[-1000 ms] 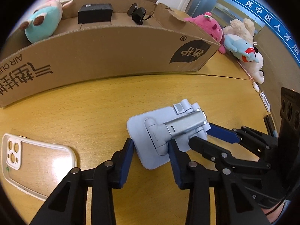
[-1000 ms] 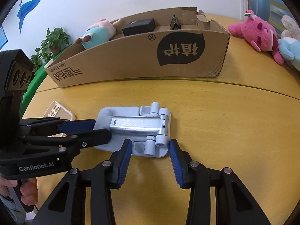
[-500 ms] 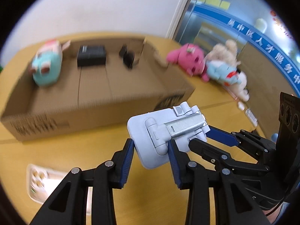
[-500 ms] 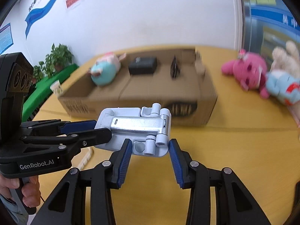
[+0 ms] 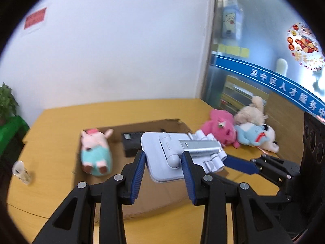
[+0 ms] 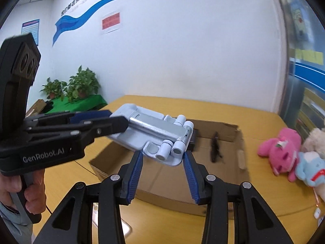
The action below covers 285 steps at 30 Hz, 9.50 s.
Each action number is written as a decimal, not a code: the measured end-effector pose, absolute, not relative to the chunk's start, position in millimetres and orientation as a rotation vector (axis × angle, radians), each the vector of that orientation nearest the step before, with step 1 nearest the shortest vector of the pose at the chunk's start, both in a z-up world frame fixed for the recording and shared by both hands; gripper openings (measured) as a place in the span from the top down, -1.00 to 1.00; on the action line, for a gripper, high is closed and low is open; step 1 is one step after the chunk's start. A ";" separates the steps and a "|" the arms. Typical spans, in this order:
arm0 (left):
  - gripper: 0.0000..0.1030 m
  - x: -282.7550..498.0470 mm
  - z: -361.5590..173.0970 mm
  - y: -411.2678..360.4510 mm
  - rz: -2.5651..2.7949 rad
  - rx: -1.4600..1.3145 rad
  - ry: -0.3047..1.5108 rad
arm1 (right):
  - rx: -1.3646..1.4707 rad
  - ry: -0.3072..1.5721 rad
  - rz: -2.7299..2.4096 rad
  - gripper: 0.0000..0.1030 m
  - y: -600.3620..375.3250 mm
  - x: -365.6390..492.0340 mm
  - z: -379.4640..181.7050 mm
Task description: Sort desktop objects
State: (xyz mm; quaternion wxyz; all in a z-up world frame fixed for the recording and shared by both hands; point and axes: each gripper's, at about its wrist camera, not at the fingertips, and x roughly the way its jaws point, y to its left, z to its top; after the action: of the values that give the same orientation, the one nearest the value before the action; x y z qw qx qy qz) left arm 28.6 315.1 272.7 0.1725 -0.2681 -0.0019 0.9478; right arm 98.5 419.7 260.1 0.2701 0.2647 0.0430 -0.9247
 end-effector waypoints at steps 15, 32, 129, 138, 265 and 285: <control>0.31 -40.7 192.3 226.2 2.704 -1.079 -0.115 | 1.041 -0.015 -2.212 0.22 321.8 13.6 162.3; 0.33 -91.7 100.5 212.5 2.583 -1.519 -0.107 | 1.424 0.019 -1.995 0.14 282.1 -48.0 68.1; 0.33 92.5 48.1 221.9 2.551 -1.494 -0.057 | 1.331 0.117 -2.206 -0.16 376.3 151.8 37.6; 0.33 93.6 52.7 212.8 2.591 -1.515 -0.117 | 1.279 0.213 -2.280 0.65 382.0 154.7 40.3; -0.69 38.8 98.6 261.6 3.176 -0.692 0.048 | 0.619 0.054 -2.749 -1.00 465.3 64.5 76.4; -0.98 39.2 98.0 264.6 3.146 -0.690 0.052 | 0.619 0.054 -2.749 -1.00 465.6 64.6 76.6</control>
State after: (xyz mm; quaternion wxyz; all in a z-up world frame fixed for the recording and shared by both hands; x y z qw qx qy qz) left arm 39.2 264.6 98.0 -0.0396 -0.2139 0.0161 0.9759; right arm 64.6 465.6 76.6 0.1610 0.2168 0.0187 -0.9627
